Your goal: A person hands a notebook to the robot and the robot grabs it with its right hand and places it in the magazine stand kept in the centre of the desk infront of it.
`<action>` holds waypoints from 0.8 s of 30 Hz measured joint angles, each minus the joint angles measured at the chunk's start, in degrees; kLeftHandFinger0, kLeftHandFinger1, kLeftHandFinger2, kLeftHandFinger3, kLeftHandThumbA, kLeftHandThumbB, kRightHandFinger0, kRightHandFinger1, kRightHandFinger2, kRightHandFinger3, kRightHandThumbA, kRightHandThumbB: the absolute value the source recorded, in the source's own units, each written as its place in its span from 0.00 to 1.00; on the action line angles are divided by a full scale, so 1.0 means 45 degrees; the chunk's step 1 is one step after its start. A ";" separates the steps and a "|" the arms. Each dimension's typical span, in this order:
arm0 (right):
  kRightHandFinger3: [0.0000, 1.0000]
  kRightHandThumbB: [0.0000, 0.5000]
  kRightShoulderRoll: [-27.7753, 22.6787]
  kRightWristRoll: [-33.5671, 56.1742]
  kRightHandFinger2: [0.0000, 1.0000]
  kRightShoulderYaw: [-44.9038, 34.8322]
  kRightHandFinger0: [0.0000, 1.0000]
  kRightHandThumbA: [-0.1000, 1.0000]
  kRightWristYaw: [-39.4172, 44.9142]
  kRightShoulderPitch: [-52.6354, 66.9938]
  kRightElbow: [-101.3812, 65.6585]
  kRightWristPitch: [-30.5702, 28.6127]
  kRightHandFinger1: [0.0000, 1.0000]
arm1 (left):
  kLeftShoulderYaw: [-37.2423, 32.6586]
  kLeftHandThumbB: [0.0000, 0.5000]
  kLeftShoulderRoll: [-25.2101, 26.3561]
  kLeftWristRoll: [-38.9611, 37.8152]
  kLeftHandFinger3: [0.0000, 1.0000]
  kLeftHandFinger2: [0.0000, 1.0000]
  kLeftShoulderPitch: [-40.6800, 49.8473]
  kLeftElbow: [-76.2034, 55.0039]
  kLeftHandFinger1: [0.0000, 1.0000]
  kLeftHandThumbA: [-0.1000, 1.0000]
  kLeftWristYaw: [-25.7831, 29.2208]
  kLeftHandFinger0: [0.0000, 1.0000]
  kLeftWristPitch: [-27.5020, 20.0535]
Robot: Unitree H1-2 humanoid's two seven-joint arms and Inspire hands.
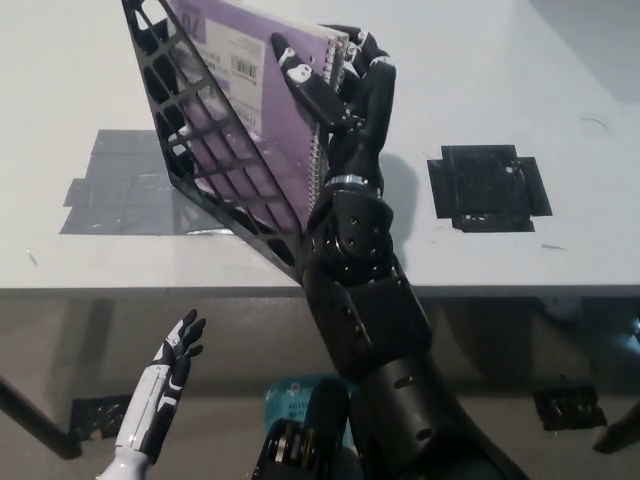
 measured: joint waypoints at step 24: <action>1.00 0.92 -0.2003 0.0018 1.00 0.1412 1.00 1.00 0.3575 0.1960 -0.5164 0.0879 1.00 | -0.0078 1.00 0.0153 0.0096 1.00 1.00 -0.0007 -0.0121 1.00 1.00 0.0002 0.98 0.0009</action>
